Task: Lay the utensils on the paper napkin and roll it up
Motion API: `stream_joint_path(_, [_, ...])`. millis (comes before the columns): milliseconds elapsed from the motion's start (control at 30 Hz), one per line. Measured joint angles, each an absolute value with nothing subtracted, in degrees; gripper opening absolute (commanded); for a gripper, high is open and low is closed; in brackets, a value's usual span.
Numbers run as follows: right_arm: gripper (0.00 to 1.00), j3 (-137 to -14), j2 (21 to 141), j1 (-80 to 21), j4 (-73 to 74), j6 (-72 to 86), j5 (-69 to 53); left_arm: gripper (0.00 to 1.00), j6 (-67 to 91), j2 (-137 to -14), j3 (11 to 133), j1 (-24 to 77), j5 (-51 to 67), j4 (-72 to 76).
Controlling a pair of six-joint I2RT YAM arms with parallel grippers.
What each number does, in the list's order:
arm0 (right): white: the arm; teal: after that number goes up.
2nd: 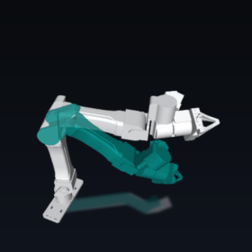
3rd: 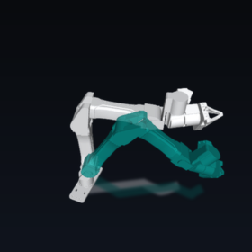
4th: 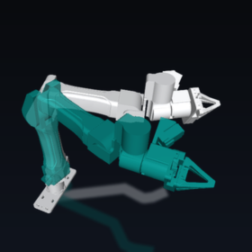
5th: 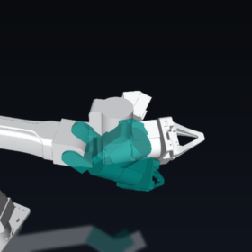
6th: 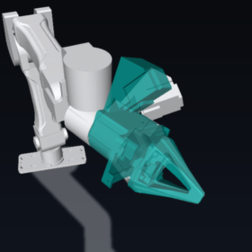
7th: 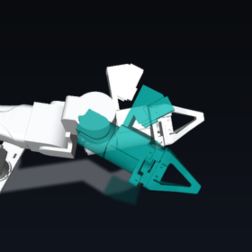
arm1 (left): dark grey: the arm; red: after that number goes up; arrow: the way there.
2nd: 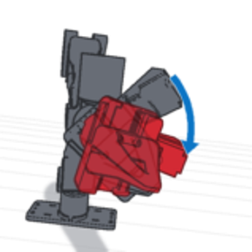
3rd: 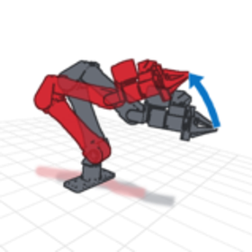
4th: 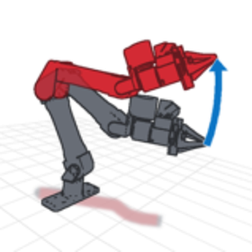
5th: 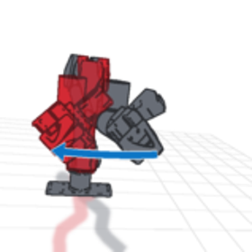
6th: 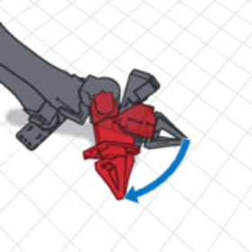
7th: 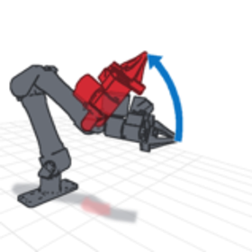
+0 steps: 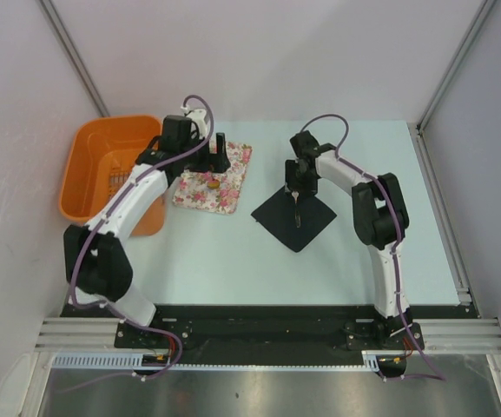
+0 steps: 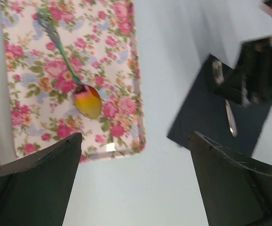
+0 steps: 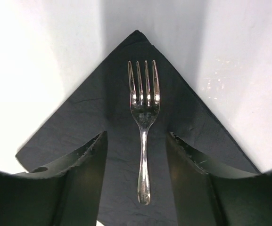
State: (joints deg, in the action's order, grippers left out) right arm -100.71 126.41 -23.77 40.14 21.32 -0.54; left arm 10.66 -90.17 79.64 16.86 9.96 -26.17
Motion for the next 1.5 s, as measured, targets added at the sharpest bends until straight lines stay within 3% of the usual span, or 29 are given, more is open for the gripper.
stream_joint_path(233, [0.69,-100.8,120.5,-22.5,40.8,20.3,-1.9,0.86,11.1,-107.6,93.9,16.8,-0.8,-29.1])
stream_joint_path(467, [0.7,-100.6,112.7,-21.7,40.0,19.3,-3.2,0.71,11.6,-118.9,97.7,16.8,-2.8,-31.3])
stream_joint_path(733, [0.7,-99.1,111.5,-21.1,39.4,19.2,-5.3,0.68,10.2,-118.7,92.4,16.8,-1.3,-30.5])
stream_joint_path(1167, [0.7,-98.3,111.5,-19.5,39.4,19.2,-7.3,0.46,-12.9,-118.2,90.6,21.2,-8.9,-30.1])
stream_joint_path(1500, [0.71,-98.3,111.5,-14.9,39.4,19.2,-9.9,0.43,-22.7,-123.5,94.0,23.5,-12.1,-30.1])
